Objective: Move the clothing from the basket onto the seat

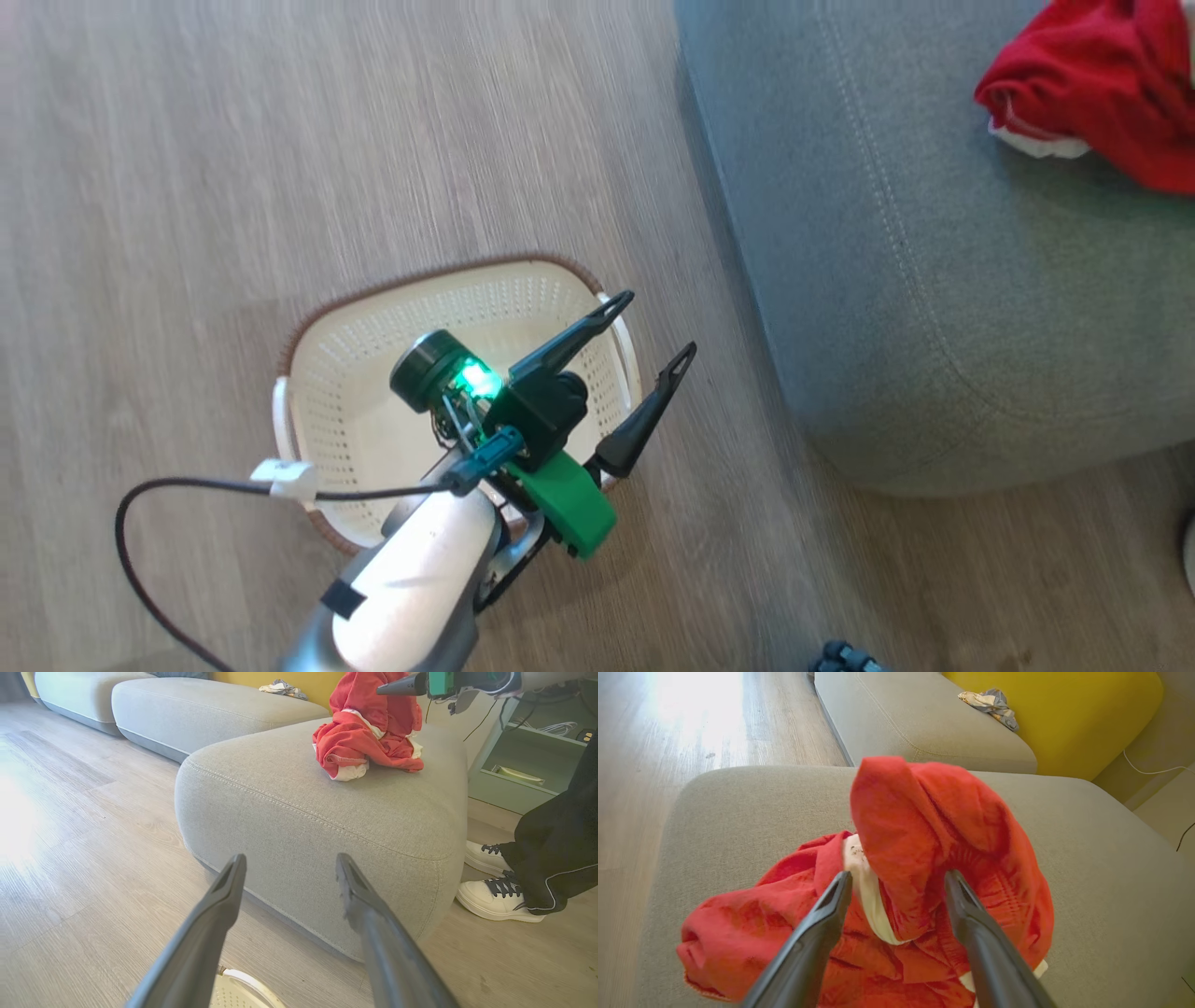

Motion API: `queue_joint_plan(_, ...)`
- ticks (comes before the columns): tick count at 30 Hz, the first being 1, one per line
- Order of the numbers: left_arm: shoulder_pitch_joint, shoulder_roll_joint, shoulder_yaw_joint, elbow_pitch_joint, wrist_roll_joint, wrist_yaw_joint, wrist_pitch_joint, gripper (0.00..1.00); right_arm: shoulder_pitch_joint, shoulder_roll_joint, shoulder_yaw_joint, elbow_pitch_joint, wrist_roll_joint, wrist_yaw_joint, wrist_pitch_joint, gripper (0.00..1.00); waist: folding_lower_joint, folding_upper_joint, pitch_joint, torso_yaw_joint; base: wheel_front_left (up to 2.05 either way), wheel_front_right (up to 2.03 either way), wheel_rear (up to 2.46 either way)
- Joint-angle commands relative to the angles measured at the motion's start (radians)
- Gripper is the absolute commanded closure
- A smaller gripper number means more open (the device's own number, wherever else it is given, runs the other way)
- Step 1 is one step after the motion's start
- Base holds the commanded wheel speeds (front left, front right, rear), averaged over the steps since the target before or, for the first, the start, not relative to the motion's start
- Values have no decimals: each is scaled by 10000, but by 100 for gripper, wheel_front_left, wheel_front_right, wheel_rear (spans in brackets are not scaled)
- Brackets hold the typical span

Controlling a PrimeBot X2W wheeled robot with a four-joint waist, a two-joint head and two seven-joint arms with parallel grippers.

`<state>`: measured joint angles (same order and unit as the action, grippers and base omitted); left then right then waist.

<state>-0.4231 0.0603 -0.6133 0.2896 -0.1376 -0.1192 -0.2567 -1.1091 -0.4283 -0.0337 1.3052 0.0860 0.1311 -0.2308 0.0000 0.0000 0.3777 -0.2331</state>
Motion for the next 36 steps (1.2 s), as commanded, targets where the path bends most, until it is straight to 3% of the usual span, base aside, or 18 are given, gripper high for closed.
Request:
queue_joint_plan(1,31,-94,259,-387,-122,73,-51,0,234,-45,164,-334,137,-4,-150,0,0,0,-376,115,0,0,0)
queue_joint_plan(8,395,-98,292,-593,-668,482,-51,0,1029,-47,1140,-1550,1418,-4,-300,0,0,0,-1342,354,0,0,0)
queue_joint_plan(20,1127,-100,1476,-854,-1094,1062,-51,0,3665,-696,2503,-5843,4046,-4,-308,0,0,0,-2755,1081,0,0,0)
queue_joint_plan(27,1661,-100,2649,-1047,-1273,1575,-51,0,5367,-362,2694,-7913,4235,-4,-309,0,0,0,-3312,1705,0,0,0)
queue_joint_plan(36,2193,-100,4015,-970,-952,2559,-51,0,7043,661,2596,-9529,3753,-4,-309,0,0,0,-3655,2374,0,0,0)
